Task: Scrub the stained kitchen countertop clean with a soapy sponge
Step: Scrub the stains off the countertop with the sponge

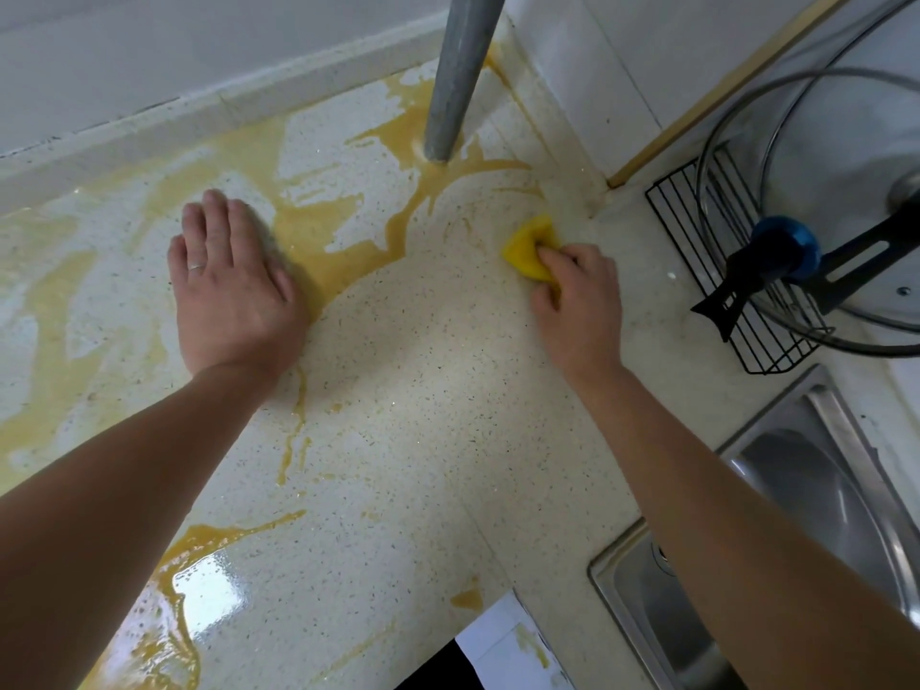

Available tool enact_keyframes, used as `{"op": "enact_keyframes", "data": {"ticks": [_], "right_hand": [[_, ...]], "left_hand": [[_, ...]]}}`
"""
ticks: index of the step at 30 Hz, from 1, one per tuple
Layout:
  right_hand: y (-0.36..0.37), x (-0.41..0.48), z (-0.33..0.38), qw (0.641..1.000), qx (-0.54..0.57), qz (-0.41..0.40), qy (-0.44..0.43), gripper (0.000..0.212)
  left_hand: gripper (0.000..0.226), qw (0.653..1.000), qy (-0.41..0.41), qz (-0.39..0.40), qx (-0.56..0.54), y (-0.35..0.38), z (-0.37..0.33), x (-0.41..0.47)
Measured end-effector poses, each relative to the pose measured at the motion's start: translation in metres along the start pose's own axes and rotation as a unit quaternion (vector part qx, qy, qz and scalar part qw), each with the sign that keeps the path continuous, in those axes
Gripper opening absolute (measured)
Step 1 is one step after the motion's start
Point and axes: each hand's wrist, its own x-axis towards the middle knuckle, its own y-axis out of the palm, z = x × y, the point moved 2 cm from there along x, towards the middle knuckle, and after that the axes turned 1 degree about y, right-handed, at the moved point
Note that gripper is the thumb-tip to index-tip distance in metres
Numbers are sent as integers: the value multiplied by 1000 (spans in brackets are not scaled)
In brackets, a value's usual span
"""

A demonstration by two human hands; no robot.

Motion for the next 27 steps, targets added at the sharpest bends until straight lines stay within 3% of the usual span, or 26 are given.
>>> {"op": "enact_keyframes", "data": {"ticks": [2, 7, 10, 14, 16, 18, 21, 23, 25, 27], "right_hand": [[-4, 1, 1, 1000, -14, -11, 3, 38], [8, 40, 11, 972, 31, -91, 217, 39], [26, 38, 62, 985, 34, -72, 153, 36], [33, -22, 116, 995, 7, 26, -97, 40], [27, -28, 106, 985, -1, 37, -166, 40], [21, -4, 78, 992, -29, -8, -121, 42], [14, 51, 27, 992, -35, -81, 91, 53], [22, 70, 21, 981, -26, -79, 173, 52], [34, 67, 46, 986, -55, -54, 146, 48], [40, 43, 86, 997, -44, -24, 53, 46]], "left_hand": [[65, 1000, -1, 0, 0, 0, 0, 0], [65, 1000, -6, 0, -2, 0, -1, 0], [64, 1000, -9, 2, -6, 0, -1, 1], [66, 1000, -9, 6, -7, -2, -2, 0], [66, 1000, -11, 6, -7, -2, -1, 1], [66, 1000, -14, 5, -8, -2, -1, 1], [67, 1000, -13, 6, -4, -1, -1, 1], [66, 1000, -13, 8, -2, -2, -1, 1], [66, 1000, -13, 8, -1, -2, -1, 2], [66, 1000, -11, 9, 1, -2, -1, 2]]}}
